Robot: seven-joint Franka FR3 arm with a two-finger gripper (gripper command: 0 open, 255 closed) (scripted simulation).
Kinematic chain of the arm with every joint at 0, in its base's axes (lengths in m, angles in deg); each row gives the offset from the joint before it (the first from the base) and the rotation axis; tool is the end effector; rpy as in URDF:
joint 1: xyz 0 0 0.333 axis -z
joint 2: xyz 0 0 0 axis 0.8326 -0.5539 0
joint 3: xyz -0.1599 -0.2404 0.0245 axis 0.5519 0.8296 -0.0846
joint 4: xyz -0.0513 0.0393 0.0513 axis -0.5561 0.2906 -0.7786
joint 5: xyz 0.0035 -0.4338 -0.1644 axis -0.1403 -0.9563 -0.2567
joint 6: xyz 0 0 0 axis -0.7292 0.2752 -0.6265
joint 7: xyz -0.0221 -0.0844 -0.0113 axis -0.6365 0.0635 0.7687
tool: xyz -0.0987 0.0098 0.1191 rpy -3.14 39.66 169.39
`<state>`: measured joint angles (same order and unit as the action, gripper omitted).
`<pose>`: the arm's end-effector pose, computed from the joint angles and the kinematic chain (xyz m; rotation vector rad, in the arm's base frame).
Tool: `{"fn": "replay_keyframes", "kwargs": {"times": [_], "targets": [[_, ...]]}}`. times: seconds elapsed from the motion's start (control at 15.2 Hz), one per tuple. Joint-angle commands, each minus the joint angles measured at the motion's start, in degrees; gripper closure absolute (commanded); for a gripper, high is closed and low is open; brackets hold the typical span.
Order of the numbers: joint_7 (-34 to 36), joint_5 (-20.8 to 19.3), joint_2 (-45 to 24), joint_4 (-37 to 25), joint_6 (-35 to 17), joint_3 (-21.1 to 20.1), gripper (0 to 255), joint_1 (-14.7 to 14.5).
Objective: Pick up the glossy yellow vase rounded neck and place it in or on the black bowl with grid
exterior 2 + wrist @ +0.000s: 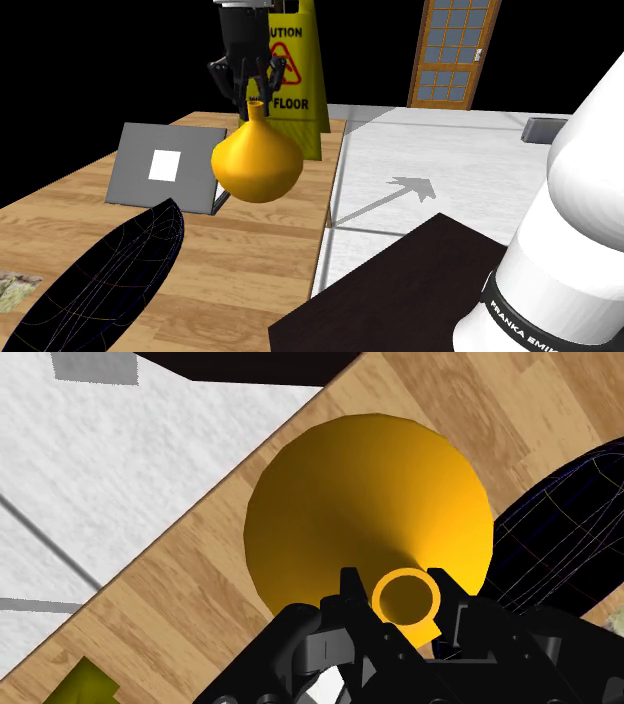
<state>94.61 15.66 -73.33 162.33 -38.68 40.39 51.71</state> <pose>0.5298 0.1500 0.3307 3.1395 0.0500 0.0051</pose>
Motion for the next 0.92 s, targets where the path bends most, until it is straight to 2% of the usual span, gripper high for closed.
{"fn": "replay_keyframes", "kwargs": {"times": [0.0, 0.46, 0.86], "targets": [[1.27, -0.03, -0.70, -1.96, 1.20, -0.74, 255, -0.46], [10.58, -1.59, -8.63, -14.52, 5.93, -5.78, 255, -3.75], [18.47, -4.69, -17.55, -28.15, 11.16, -9.23, 255, -7.25]]}}
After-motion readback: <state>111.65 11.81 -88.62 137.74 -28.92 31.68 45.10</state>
